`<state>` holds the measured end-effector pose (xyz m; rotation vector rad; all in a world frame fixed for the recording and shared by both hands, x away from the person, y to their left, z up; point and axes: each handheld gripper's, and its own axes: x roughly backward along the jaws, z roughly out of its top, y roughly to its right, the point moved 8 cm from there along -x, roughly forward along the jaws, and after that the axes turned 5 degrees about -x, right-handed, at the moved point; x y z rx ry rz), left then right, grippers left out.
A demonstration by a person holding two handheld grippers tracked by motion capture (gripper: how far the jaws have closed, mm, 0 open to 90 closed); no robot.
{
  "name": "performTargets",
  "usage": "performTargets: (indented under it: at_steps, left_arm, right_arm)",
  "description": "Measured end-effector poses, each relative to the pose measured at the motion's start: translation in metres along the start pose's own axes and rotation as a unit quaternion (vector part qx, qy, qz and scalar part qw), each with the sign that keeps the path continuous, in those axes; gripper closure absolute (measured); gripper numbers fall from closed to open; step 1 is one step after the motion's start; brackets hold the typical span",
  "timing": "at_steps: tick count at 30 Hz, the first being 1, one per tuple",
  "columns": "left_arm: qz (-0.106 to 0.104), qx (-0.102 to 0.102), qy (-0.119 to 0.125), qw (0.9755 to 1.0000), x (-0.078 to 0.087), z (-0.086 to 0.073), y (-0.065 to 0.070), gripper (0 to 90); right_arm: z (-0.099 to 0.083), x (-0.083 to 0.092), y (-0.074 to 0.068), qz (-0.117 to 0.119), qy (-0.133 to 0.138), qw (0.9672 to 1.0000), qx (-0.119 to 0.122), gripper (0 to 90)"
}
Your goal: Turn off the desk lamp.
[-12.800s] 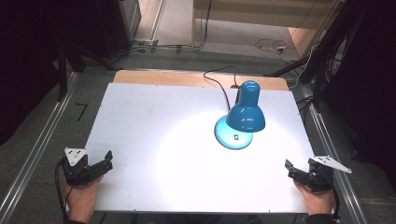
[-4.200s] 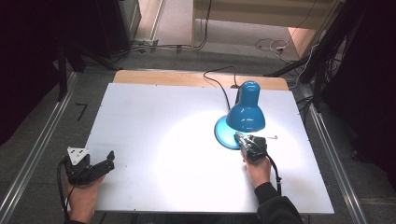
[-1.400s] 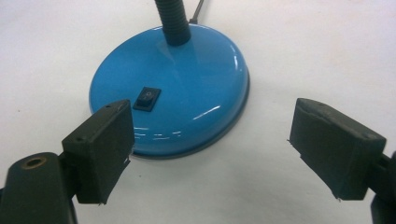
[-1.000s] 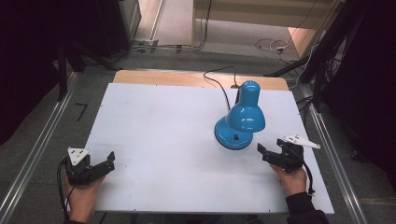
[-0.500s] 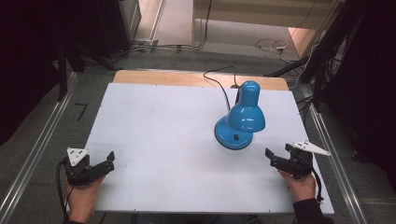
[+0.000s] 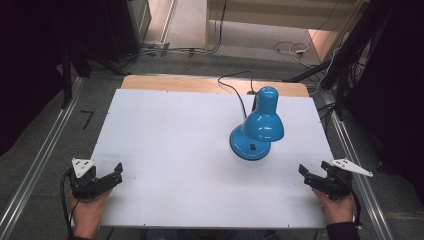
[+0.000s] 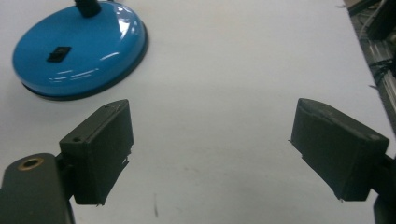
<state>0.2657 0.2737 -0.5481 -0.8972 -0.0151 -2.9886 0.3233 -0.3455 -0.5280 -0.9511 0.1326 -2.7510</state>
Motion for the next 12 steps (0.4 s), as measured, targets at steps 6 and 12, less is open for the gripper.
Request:
performTargets:
  at_steps: [6, 12]
  left_arm:
    - [0.001, 0.002, -0.004, 1.0, 0.0, -0.001, -0.003, 9.7]
    - [0.003, -0.002, -0.008, 1.0, -0.003, -0.002, -0.003, 9.7]
  right_arm:
    - [-0.006, -0.001, 0.028, -0.049, 0.003, 0.9987, -0.011, 11.4]
    - [-0.009, -0.018, 0.043, -0.076, -0.01, 0.9966, -0.03, 10.8]
